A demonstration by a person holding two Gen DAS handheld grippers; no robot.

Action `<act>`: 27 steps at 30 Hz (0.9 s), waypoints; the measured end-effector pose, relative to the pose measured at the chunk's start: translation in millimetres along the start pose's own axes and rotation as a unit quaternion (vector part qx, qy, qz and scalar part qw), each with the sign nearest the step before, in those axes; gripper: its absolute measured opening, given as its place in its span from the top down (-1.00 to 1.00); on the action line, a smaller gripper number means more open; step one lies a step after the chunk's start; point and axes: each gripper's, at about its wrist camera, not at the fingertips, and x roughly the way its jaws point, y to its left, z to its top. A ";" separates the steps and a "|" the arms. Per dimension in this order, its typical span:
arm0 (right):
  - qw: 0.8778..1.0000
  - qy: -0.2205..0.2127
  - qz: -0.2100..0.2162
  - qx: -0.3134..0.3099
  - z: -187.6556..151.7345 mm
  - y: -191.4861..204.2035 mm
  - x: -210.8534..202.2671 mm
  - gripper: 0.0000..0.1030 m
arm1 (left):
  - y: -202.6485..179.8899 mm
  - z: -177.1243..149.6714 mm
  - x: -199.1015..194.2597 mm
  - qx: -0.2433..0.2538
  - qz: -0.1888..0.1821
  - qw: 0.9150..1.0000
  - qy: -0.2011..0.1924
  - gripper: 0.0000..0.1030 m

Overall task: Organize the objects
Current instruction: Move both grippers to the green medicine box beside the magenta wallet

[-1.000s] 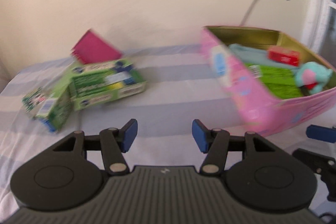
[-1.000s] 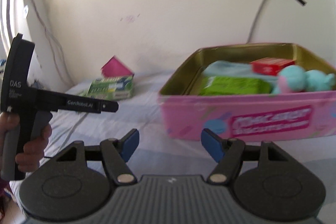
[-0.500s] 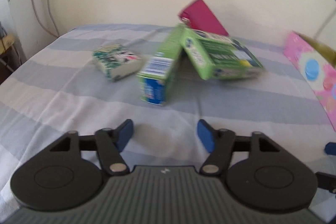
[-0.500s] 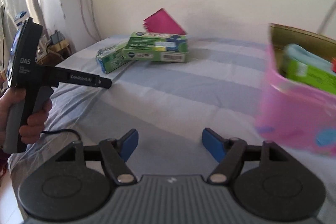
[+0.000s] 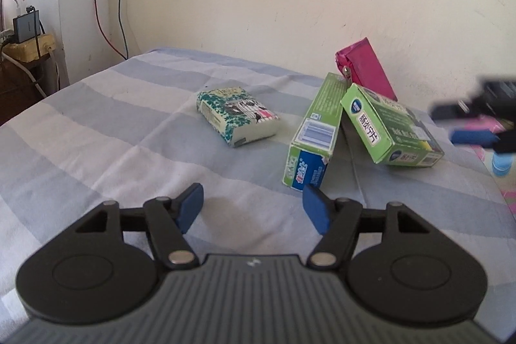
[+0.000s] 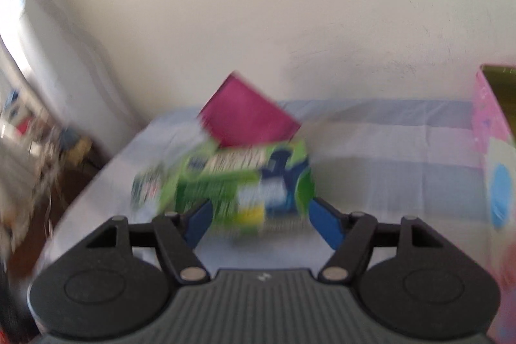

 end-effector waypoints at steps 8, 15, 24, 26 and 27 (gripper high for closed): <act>0.998 0.031 0.000 0.060 31.5 -18.5 62.8 -0.40 | 1.2 0.6 4.4 -0.002 0.001 1.000 0.007 -0.36; 0.997 0.066 0.011 -0.024 9.4 5.7 73.9 -0.24 | -0.3 0.3 3.4 0.003 -0.003 1.000 0.009 -0.37; 0.997 0.051 0.032 -0.045 -33.1 14.6 40.7 -0.24 | -0.8 -0.2 2.4 0.003 -0.001 1.000 0.008 -0.38; 0.997 0.050 0.037 -0.036 -38.5 11.9 31.9 -0.24 | -0.6 -0.1 2.6 0.002 -0.002 1.000 0.008 -0.38; 0.997 0.050 0.040 -0.029 -41.2 10.2 28.0 -0.24 | -0.5 0.0 2.8 0.003 -0.002 1.000 0.008 -0.38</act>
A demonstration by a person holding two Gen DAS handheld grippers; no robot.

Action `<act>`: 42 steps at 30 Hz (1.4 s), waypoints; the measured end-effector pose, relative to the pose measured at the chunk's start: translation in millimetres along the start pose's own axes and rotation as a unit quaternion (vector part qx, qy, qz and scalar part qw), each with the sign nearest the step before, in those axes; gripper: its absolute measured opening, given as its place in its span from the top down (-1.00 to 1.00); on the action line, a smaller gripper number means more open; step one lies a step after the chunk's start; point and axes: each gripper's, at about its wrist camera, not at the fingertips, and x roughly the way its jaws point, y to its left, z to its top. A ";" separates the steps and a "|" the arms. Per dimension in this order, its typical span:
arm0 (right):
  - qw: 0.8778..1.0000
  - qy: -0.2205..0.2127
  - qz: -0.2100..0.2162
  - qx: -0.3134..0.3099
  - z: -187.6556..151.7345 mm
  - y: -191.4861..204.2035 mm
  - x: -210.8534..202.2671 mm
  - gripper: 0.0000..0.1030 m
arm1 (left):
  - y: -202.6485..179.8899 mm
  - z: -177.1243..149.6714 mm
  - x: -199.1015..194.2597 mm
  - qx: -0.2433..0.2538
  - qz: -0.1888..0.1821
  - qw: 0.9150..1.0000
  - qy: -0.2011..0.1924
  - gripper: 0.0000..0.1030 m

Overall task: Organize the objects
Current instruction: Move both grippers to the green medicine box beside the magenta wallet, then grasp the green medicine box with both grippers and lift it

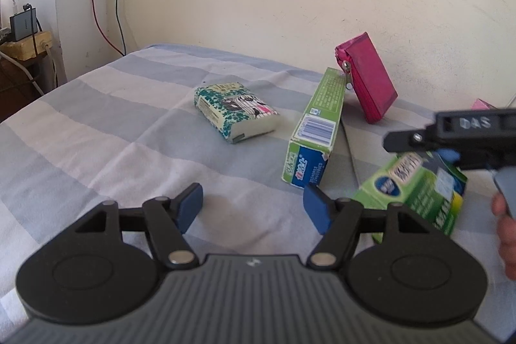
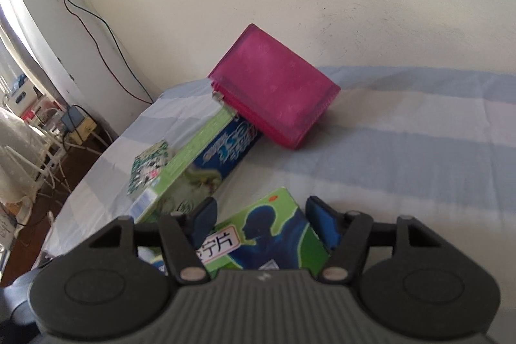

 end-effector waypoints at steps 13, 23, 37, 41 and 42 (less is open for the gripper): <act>1.000 -0.004 0.009 -0.004 -37.3 4.7 -55.3 -0.25 | 1.2 -0.2 0.2 0.002 0.004 1.000 -0.003 -0.37; 0.997 -0.051 -0.034 -0.044 -66.0 11.1 -95.7 -0.32 | 10.6 -0.5 -6.9 -0.018 -0.011 1.000 -0.011 -0.37; 0.999 -0.027 0.028 -0.013 -79.2 -1.4 -84.8 -0.26 | -22.0 -19.3 -41.7 -0.050 -0.138 0.987 0.062 -0.31; 0.999 -0.025 0.028 -0.033 -93.0 7.9 -94.5 -0.18 | -36.4 -29.8 -47.8 -0.048 -0.164 0.984 0.049 -0.07; 0.999 -0.025 0.027 -0.038 -95.9 10.6 -98.1 -0.16 | -40.0 -30.4 -51.1 -0.047 -0.154 0.986 0.047 -0.07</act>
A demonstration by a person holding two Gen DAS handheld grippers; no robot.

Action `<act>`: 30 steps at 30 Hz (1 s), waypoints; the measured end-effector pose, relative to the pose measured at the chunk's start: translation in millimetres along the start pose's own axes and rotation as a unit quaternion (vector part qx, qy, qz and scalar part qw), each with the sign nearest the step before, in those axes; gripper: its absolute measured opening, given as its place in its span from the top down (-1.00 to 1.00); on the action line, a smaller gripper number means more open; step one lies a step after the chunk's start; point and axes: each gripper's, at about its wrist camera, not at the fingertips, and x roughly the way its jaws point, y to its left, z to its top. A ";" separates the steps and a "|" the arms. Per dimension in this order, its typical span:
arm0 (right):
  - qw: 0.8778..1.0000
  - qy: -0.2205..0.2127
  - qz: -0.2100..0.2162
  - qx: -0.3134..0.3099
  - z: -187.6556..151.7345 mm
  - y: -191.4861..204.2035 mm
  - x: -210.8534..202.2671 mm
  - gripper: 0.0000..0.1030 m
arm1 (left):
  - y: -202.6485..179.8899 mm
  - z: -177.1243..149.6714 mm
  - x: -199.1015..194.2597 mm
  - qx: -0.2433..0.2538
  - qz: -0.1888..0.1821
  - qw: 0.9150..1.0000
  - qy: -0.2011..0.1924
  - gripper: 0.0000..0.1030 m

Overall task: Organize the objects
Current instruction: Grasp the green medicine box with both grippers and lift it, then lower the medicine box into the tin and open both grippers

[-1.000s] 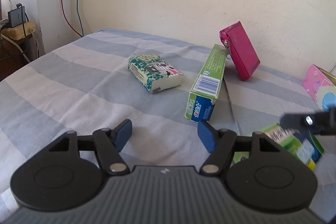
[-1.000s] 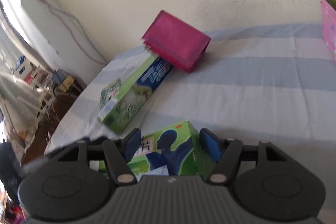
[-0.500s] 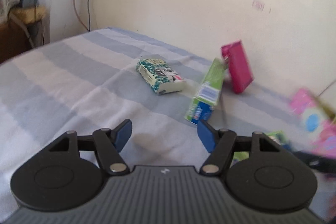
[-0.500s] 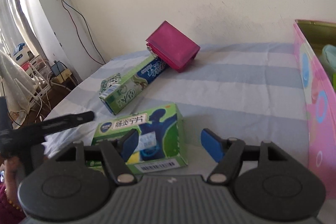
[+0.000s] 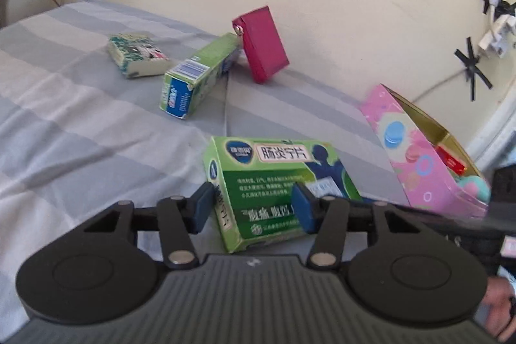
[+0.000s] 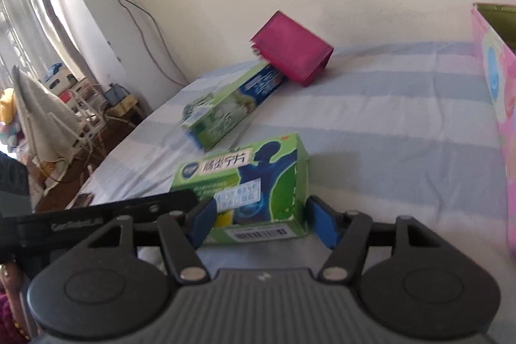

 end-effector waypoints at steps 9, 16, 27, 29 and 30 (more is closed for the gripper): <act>0.992 -0.122 -0.029 -0.034 28.5 -9.0 -80.8 -0.11 | -82.0 41.4 -27.0 0.074 -0.032 0.994 -0.072 -0.04; 0.983 -0.138 -0.118 -0.023 76.8 -87.4 -142.4 -0.11 | -184.8 75.3 36.2 0.133 -0.101 0.985 -0.031 -0.05; 0.978 -0.084 -0.164 0.097 135.2 -240.8 -157.3 -0.07 | -296.3 81.6 152.9 0.189 -0.111 0.975 0.032 -0.01; 0.977 -0.073 -0.165 0.112 137.2 -257.6 -146.7 -0.06 | -299.6 81.7 171.0 0.191 -0.097 0.976 0.042 -0.01; 0.977 -0.066 -0.167 0.116 138.3 -263.8 -139.6 -0.05 | -301.2 81.0 179.0 0.195 -0.087 0.976 0.045 -0.01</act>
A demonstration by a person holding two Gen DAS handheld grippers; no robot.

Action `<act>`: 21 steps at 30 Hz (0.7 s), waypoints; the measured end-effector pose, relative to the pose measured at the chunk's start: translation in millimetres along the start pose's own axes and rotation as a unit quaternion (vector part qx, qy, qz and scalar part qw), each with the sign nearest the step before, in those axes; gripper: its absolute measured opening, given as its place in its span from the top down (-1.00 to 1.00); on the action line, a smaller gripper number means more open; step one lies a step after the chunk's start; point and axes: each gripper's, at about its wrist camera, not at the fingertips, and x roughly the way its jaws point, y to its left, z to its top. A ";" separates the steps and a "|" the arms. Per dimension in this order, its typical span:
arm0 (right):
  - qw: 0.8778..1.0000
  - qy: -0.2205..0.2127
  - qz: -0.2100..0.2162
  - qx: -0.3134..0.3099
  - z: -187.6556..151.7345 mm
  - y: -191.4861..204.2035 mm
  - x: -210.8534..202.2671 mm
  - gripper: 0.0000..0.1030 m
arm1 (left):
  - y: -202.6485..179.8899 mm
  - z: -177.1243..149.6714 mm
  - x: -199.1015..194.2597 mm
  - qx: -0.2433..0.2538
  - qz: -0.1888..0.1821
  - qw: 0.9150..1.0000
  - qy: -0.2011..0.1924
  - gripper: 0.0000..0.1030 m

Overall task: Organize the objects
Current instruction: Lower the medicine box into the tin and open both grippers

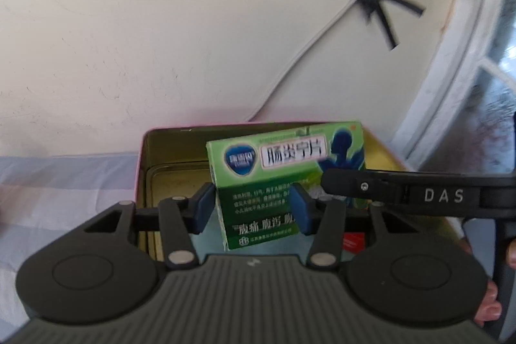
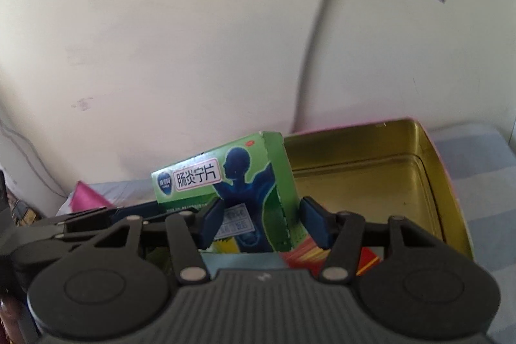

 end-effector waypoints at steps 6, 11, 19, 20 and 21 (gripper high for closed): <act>0.999 -0.013 -0.033 0.005 -6.4 1.0 14.5 -0.24 | 5.1 -0.5 6.1 0.006 0.044 0.999 0.010 -0.06; 0.999 -0.031 -0.028 -0.018 -25.7 21.7 -7.3 -0.24 | -7.9 -12.7 -25.5 0.050 0.060 0.997 -0.022 -0.06; 0.999 -0.045 -0.010 -0.003 -61.1 41.8 -50.6 -0.24 | -21.1 -37.9 -81.4 0.069 0.058 0.995 -0.041 -0.06; 0.999 -0.045 -0.011 -0.005 -67.5 45.7 -55.2 -0.24 | -21.8 -40.4 -85.6 0.072 0.059 0.995 -0.041 -0.06; 0.999 -0.045 -0.011 -0.007 -71.1 46.9 -62.8 -0.24 | -22.9 -44.7 -91.8 0.073 0.059 0.995 -0.042 -0.06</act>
